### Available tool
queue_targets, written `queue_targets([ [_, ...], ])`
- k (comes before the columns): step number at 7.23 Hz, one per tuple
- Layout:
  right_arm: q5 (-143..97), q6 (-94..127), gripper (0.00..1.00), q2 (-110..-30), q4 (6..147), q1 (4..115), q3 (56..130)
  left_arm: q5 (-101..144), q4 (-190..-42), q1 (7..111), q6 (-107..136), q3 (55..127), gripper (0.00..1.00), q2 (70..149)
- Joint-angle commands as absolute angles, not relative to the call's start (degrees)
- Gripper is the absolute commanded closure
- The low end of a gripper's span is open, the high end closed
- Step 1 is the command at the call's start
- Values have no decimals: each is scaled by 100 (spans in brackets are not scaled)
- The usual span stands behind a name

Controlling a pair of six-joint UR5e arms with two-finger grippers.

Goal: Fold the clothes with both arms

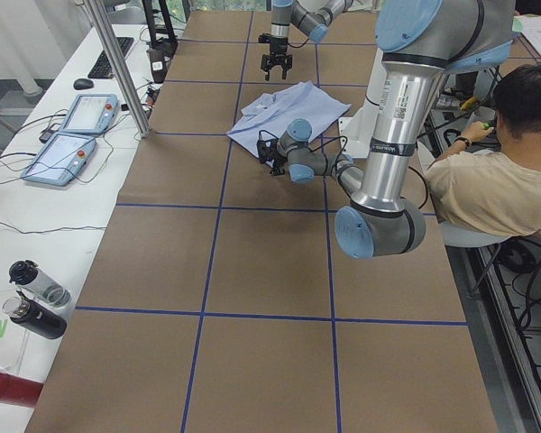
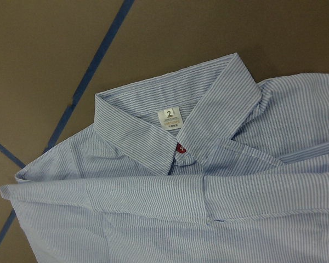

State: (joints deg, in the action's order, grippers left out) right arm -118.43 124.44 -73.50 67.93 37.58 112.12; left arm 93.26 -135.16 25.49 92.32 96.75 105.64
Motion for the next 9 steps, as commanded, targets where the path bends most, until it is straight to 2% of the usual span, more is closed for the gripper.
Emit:
queue_targets([
  [1, -11848, 12445, 0, -7356, 6794, 3770, 11215, 9325, -13518, 2549, 9263, 9650, 70, 10626],
  [2, -11848, 12445, 0, -7356, 6794, 3779, 11224, 9325, -13518, 2549, 9264, 9659, 100, 10617],
  [4, -11935, 12445, 0, -7356, 6794, 3823, 11232, 9369, -13500, 2575, 9246, 9851, 100, 10574],
  [6, -11962, 12445, 0, -7356, 6794, 3850, 11232, 9343, -13465, 2863, 8828, 9670, 100, 10678],
  [7, -11962, 12445, 0, -7356, 6794, 3867, 11232, 9378, -13465, 3448, 8424, 9198, 100, 11183],
  [9, -11971, 12445, 0, -7356, 6794, 3902, 11241, 9569, -13544, 4154, 8263, 7391, 100, 12571],
])
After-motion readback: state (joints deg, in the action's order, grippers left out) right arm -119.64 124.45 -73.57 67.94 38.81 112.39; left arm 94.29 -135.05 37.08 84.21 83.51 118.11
